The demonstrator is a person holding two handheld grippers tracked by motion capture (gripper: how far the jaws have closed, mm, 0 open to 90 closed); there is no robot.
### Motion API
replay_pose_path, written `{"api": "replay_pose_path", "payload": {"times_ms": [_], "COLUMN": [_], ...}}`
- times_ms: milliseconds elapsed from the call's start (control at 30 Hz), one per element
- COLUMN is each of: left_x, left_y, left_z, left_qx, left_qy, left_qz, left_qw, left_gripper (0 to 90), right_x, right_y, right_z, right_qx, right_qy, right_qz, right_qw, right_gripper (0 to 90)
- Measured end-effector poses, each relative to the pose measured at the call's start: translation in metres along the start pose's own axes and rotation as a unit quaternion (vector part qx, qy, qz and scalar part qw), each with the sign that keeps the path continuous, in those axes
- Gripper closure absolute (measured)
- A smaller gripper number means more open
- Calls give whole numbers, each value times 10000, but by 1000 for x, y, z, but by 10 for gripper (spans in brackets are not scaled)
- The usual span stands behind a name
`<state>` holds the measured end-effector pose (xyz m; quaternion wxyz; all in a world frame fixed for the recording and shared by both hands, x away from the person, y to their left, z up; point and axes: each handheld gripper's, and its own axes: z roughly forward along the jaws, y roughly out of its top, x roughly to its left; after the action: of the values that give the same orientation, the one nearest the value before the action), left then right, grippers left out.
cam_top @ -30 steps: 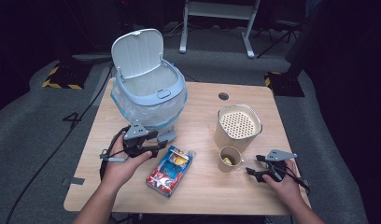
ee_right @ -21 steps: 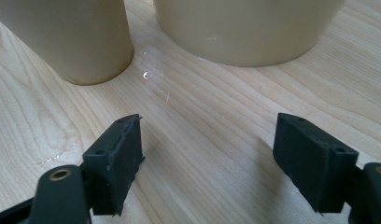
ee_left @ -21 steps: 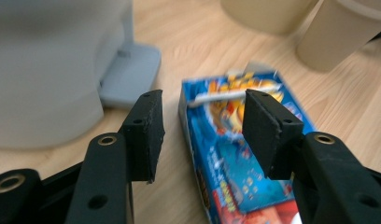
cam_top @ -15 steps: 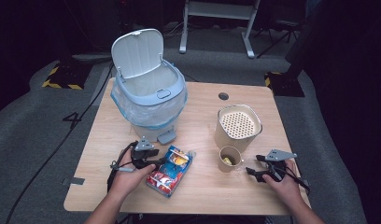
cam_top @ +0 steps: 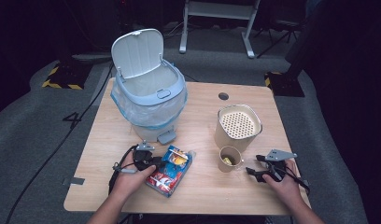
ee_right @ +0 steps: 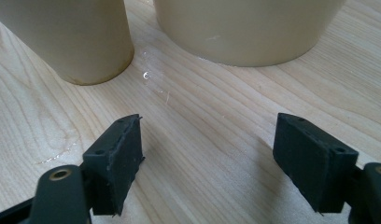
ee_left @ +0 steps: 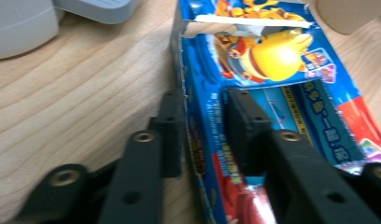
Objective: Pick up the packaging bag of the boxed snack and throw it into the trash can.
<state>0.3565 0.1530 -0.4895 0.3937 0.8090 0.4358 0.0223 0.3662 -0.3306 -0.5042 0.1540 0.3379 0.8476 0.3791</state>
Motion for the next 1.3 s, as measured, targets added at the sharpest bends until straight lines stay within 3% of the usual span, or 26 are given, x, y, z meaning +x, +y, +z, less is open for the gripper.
{"api": "replay_pose_path", "payload": {"times_ms": [167, 367, 600, 733, 1067, 1300], "left_x": [0, -5, -12, -17, -28, -30], "left_y": [0, 2, 8, 14, 37, 57], "left_z": [0, -4, -16, -26, -60, -83], "left_qx": [6, -137, -518, -789, -1627, -2126], "left_qy": [72, 145, 31, 43, 95, 234], "left_qz": [35, 244, 330, 428, 694, 814], "left_qw": [10000, 9995, 9981, 9959, 9842, 9735], "left_gripper": [764, 791, 804, 809, 811, 811], "right_x": [0, 0, 0, 0, 0, 0], "right_y": [0, 0, 0, 0, 0, 0], "right_z": [0, 0, 0, 0, 0, 0], "right_qx": [-1, -1, 0, 1, -1, -1], "right_qy": [1, 1, 1, 0, 1, 2], "right_qz": [-1, 0, 0, 1, 0, 1], "right_qw": [10000, 10000, 10000, 10000, 10000, 10000], "right_gripper": [239, 239, 239, 239, 239, 239]}}
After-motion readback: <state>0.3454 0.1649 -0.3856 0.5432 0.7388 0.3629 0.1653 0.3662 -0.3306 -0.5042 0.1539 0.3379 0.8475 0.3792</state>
